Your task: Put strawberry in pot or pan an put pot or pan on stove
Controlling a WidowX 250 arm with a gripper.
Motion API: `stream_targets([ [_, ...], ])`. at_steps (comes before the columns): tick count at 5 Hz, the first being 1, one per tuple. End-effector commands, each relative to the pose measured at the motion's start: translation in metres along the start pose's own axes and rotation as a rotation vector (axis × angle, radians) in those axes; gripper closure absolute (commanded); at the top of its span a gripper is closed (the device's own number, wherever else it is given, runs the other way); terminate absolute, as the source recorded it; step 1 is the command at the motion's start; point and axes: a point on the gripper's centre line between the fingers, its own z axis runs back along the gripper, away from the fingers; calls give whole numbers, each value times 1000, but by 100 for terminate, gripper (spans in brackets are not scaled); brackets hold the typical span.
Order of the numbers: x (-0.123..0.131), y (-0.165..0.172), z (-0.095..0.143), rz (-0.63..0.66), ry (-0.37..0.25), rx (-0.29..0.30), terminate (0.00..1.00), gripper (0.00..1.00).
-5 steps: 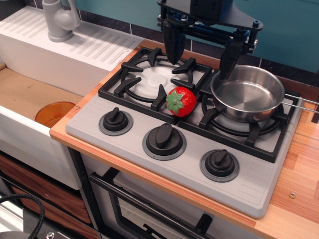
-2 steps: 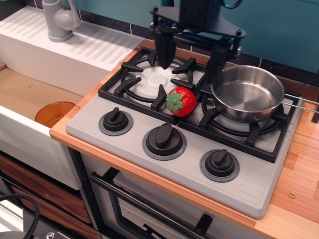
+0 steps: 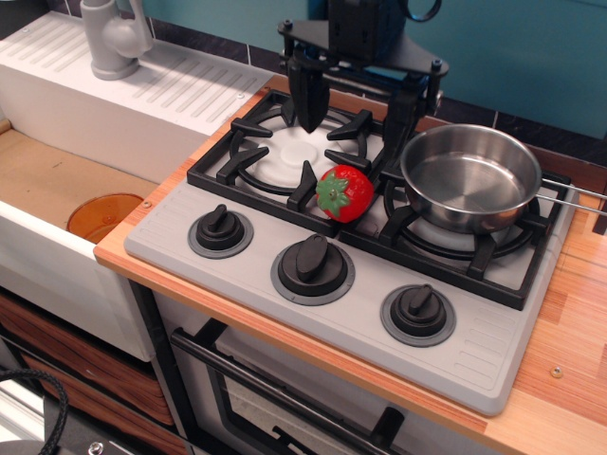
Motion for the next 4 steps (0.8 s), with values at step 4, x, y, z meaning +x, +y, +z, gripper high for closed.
stream_targets([
  [4, 7, 10, -30, -36, -128, 8, 0, 0],
])
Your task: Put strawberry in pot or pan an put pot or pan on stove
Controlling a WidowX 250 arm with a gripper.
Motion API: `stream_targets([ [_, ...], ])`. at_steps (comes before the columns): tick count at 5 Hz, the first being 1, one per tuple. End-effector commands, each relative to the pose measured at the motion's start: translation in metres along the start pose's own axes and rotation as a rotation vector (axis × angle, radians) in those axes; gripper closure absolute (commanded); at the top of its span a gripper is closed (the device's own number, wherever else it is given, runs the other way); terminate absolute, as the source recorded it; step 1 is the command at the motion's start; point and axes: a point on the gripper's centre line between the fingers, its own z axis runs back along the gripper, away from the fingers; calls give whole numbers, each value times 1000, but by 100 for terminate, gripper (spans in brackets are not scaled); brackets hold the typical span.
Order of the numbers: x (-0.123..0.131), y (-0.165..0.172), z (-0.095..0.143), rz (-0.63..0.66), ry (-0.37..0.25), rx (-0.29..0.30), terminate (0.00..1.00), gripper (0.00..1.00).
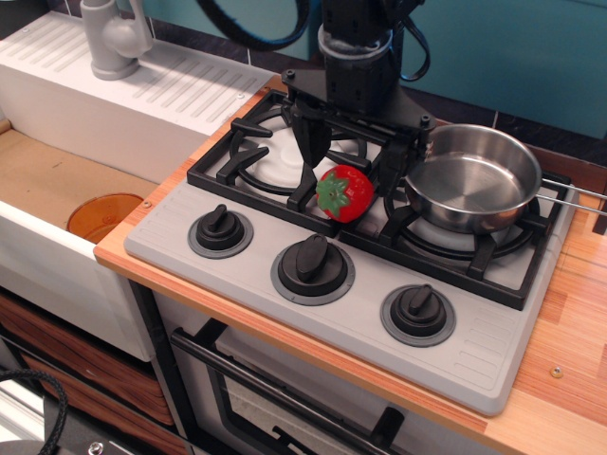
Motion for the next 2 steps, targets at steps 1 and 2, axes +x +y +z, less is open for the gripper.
stream_targets([
  [1, 7, 6, -5, -10, -53, 0, 0, 0],
  [2, 7, 6, -12, -12, -67, -1, 0, 0],
])
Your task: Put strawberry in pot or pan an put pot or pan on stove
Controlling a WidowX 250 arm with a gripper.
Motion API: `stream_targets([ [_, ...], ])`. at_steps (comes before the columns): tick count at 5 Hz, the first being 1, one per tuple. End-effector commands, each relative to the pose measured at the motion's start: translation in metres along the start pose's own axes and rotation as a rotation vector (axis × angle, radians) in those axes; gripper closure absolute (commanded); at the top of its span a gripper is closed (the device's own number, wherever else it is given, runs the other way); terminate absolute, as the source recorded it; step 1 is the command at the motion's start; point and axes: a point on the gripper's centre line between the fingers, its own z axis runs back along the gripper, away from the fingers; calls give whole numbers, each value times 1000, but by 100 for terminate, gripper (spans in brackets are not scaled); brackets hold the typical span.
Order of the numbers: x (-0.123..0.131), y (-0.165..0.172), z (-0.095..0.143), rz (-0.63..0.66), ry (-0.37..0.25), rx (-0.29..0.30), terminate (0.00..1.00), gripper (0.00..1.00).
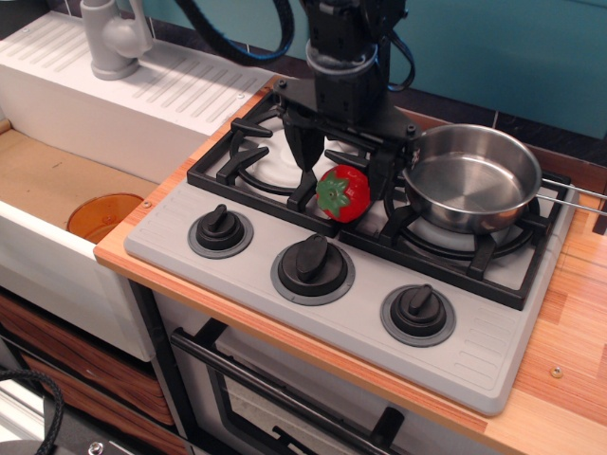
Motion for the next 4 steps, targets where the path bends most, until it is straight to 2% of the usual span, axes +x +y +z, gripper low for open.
stream_targets([
  [1, 7, -1, -9, 6, -54, -3, 0, 0],
  [3, 6, -5, -24, 9, -77, -9, 0, 0],
  [4, 5, -6, -28, 23, -65, -10, 0, 100],
])
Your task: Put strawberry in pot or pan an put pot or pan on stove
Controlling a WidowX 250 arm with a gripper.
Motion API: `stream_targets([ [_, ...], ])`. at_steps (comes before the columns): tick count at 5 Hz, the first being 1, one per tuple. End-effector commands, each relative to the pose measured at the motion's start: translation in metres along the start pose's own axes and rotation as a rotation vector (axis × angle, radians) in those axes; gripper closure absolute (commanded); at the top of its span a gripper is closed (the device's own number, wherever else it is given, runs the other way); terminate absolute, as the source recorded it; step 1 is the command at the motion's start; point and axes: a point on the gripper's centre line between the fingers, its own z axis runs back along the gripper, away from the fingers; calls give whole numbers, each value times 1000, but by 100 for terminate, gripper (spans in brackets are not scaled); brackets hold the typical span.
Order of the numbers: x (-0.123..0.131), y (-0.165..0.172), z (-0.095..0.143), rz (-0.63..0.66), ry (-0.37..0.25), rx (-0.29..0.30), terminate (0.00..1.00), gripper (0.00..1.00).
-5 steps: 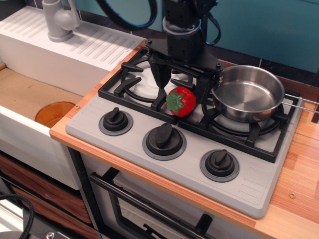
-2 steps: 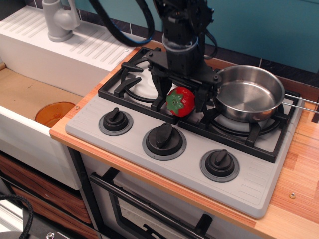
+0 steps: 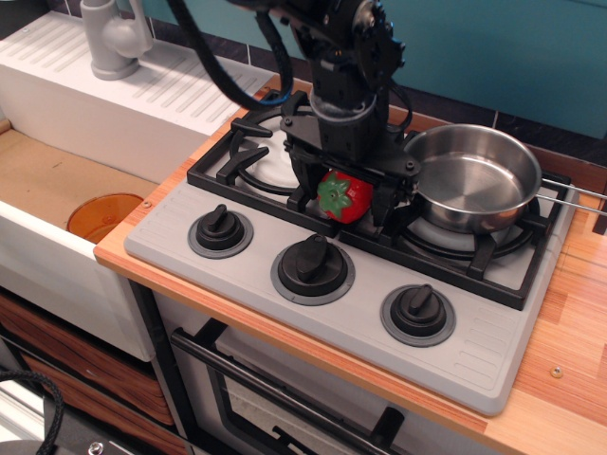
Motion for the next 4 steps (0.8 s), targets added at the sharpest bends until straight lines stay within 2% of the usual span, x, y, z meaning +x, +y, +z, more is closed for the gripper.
stream_targets([
  [1, 4, -4, 9, 14, 10, 5, 0, 100],
  [2, 3, -6, 20, 20, 33, 15, 0, 100],
  [3, 5, -11, 47, 33, 85, 64, 0, 100],
  [4, 13, -27, 82, 79, 171, 92, 0, 100],
])
